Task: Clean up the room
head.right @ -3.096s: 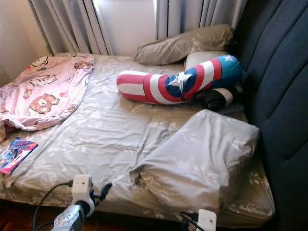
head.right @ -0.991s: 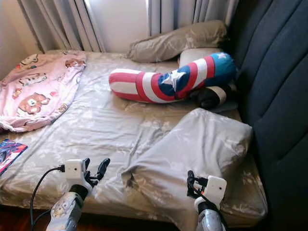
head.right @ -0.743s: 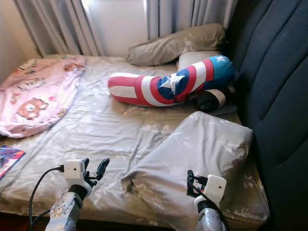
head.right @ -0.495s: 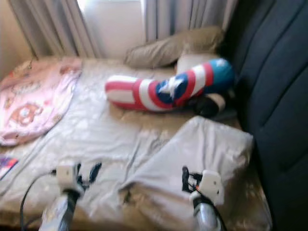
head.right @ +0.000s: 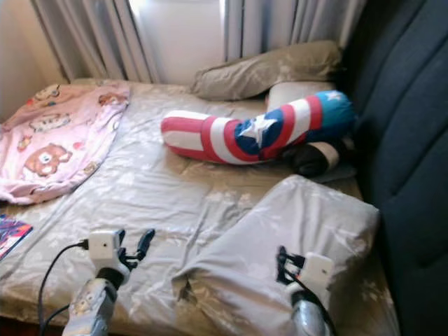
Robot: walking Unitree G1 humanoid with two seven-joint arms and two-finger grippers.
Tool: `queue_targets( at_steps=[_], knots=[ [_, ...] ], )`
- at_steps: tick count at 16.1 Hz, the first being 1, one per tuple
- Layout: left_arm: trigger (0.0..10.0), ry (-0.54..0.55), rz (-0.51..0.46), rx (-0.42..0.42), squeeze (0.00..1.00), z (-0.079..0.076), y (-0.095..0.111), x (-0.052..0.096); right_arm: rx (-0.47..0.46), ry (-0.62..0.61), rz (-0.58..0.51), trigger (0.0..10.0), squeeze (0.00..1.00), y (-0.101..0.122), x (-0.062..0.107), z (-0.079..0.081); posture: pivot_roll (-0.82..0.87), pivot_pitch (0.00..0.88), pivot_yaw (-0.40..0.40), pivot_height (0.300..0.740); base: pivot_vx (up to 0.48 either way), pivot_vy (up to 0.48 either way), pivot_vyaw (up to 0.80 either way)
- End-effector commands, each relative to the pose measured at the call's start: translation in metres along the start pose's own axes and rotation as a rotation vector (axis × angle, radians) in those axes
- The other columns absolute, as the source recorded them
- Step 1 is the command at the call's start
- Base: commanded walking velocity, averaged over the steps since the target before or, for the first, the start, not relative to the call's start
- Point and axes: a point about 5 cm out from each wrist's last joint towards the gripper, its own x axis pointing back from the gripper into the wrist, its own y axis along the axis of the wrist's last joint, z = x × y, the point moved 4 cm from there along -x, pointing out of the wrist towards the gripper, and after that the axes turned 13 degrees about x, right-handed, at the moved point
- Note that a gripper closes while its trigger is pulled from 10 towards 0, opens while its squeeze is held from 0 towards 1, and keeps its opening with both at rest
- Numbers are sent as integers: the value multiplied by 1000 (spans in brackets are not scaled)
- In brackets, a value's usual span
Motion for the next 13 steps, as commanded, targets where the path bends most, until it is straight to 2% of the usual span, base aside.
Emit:
queue_targets(
  at_steps=[1,5,10,13],
  knots=[
    [10000,0,3,7,0,0,1,-1,-8,-28,0,10000,0,-1,2,-6,-32,3,-1,740,0,0,0],
    [10000,-6,8,8,0,-2,0,-1,33,-20,24,10000,0,-4,1,-5,-34,4,-1,740,0,0,0],
    [10000,-7,15,8,0,-1,-1,0,30,-15,25,10000,0,-4,0,-2,-32,4,-3,690,0,0,0],
    [10000,-7,19,8,0,-1,-2,1,66,-28,39,10000,0,-6,1,-6,-31,8,-4,690,0,0,0]
  ],
)
